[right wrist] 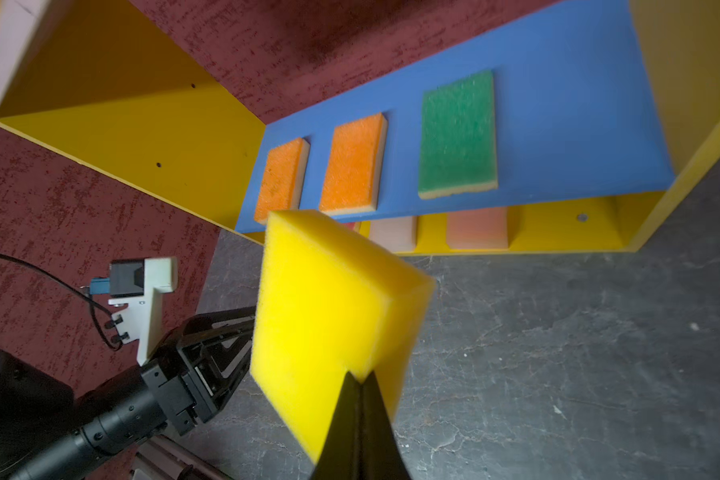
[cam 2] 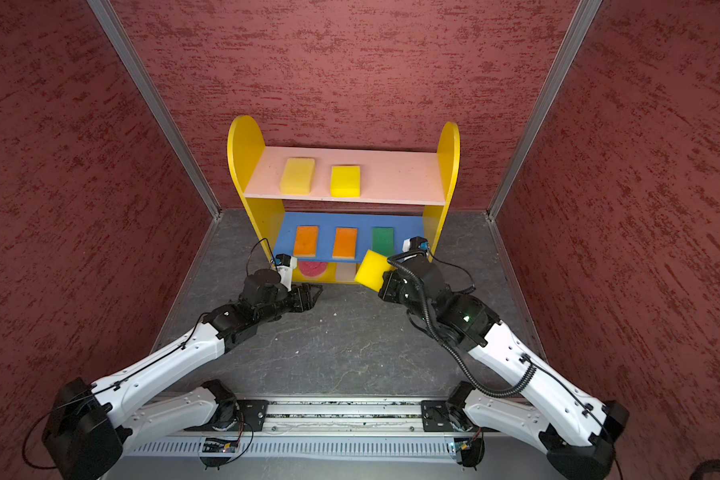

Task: Place and organize the cleaning sponges onto the shelf
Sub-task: 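Raise the yellow sponge to the pink top shelf with the right gripper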

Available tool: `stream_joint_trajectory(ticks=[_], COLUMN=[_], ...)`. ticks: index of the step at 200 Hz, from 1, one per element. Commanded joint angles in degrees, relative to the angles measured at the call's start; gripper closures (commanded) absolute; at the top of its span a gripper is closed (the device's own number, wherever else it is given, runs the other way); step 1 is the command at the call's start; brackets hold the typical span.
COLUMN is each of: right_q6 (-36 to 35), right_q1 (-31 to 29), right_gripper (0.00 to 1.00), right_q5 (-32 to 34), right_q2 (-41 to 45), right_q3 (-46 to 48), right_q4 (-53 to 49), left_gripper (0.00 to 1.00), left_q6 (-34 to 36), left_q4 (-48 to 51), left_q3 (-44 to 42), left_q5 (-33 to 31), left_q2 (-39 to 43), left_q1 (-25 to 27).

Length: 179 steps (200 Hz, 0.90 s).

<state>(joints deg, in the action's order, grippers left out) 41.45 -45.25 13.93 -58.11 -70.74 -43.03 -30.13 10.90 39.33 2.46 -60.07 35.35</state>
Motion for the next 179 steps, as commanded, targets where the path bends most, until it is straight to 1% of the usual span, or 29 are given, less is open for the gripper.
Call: stream_joint_trajectory(ticks=[1, 15, 30, 57, 92, 121, 145, 179], right_q6=[-7.03, -9.72, -12.14, -15.81, -21.42, -26.35, -29.06, -30.69], right_q1=[0.17, 0.18, 0.17, 0.19, 0.39, 1.49, 3.90, 9.09], right_gripper=[1.00, 1.00, 1.00, 1.00, 1.00, 1.00, 1.00, 1.00], right_q5=[6.21, 8.62, 9.53, 10.54, 14.83, 18.53, 17.65, 11.10], right_q2=[-4.04, -7.59, -10.47, -13.99, -18.99, -24.70, -29.99, -34.20], right_q3=[-11.51, -19.33, -26.12, -35.69, -48.26, -59.30, -67.50, -72.73], right_q4=[-12.69, -16.20, -17.73, -18.50, -20.61, -23.70, -25.57, -25.95], left_gripper=[0.32, 0.31, 0.31, 0.31, 0.31, 0.31, 0.31, 0.31], left_q6=[0.98, 0.61, 0.27, -0.44, 0.11, 0.16, 0.15, -0.02], left_q4=[2.26, 2.48, 2.31, 1.93, 2.23, 2.38, 2.14, 2.13], left_q3=[0.94, 0.94, 0.60, -0.20, 0.21, 0.50, 0.44, 0.22], left_q5=[-0.88, -0.49, 0.15, 0.22, 0.25, 0.16, 0.27, 0.17], left_q2=[0.92, 0.60, 0.48, 0.56, 0.05, -0.83, -1.49, -1.84], left_q1=[-0.29, -0.31, -0.29, -0.29, -0.29, -0.31, -0.38, -0.37])
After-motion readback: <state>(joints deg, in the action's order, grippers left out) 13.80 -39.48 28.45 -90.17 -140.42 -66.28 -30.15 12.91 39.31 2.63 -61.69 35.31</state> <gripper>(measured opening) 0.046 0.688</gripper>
